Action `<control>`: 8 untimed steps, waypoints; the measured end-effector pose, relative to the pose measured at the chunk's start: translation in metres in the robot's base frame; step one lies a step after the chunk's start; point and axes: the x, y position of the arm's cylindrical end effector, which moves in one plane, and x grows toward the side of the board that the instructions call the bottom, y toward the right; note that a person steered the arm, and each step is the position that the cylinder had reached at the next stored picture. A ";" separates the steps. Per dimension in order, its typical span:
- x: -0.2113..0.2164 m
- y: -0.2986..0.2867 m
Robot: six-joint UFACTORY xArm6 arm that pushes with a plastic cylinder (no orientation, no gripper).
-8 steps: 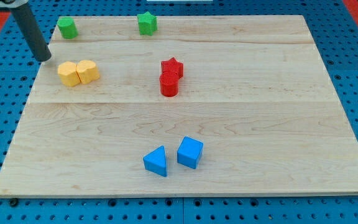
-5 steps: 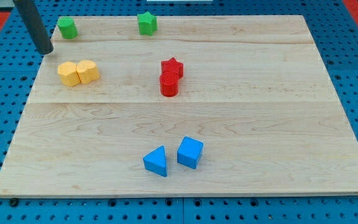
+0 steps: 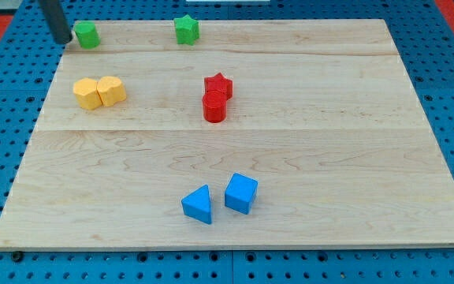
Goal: Push the green star into green circle
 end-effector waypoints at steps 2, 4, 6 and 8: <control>0.034 0.079; 0.014 -0.001; -0.028 0.032; -0.039 0.096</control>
